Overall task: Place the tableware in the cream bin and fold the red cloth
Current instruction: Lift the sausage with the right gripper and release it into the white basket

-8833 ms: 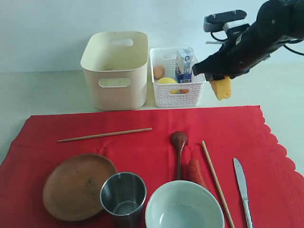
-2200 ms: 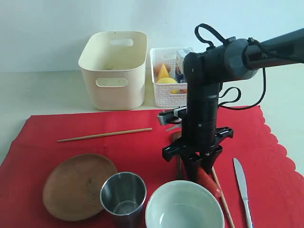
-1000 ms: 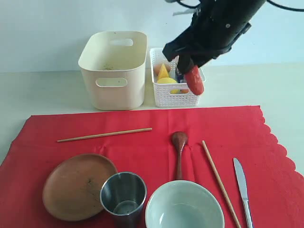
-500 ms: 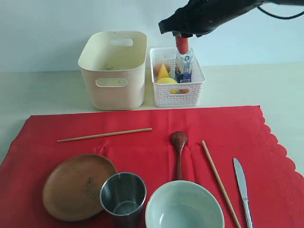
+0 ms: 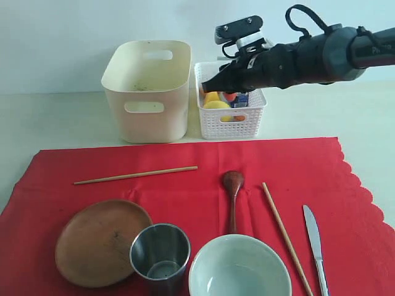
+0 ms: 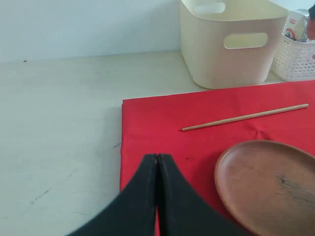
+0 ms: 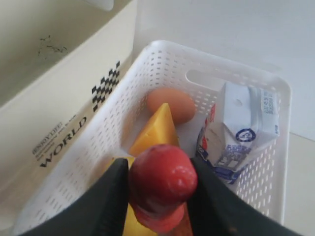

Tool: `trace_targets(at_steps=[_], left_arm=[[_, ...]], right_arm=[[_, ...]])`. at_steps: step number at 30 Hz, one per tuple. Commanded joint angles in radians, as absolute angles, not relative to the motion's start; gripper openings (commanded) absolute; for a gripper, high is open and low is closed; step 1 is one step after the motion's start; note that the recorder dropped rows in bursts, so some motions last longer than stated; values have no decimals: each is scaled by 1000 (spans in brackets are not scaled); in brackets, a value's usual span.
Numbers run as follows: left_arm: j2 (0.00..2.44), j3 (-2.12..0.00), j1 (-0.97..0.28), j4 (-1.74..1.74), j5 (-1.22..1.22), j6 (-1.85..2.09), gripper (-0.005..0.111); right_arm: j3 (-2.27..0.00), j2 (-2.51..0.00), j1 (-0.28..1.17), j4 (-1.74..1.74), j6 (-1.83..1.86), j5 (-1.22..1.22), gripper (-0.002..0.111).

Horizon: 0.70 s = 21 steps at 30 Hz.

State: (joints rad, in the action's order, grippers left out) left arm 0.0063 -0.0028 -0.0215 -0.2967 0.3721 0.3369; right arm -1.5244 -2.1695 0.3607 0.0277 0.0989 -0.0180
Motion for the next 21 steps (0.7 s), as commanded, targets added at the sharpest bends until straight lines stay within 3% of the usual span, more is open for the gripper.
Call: trace_targets(at_steps=[1,3,5,7,9,13,21], left_arm=[[0,0,-19,-299,368,335,0],[0,0,-19,-299,368,335,0],[0,0,-19,-299,368,335,0],[0,0,-19,-299,368,335,0],[0,0,-19,-299,368,335,0],[0,0,-19,-299,368,335,0],[0,0,-19,-299,368,335,0]], right_arm=[[-1534,-2199,335,17,109,8,0],[-1534,-2211,330,17,107,-7,0],[-1534,-2215,330,17,107,-16,9],[-1534,-2215,330,17,107,-18,24],[-1534,-2215,330,17,107,-20,47],[-1534,-2185,330,17,107,-41,68],[-1534,-2057,330,17,107,-160,71]])
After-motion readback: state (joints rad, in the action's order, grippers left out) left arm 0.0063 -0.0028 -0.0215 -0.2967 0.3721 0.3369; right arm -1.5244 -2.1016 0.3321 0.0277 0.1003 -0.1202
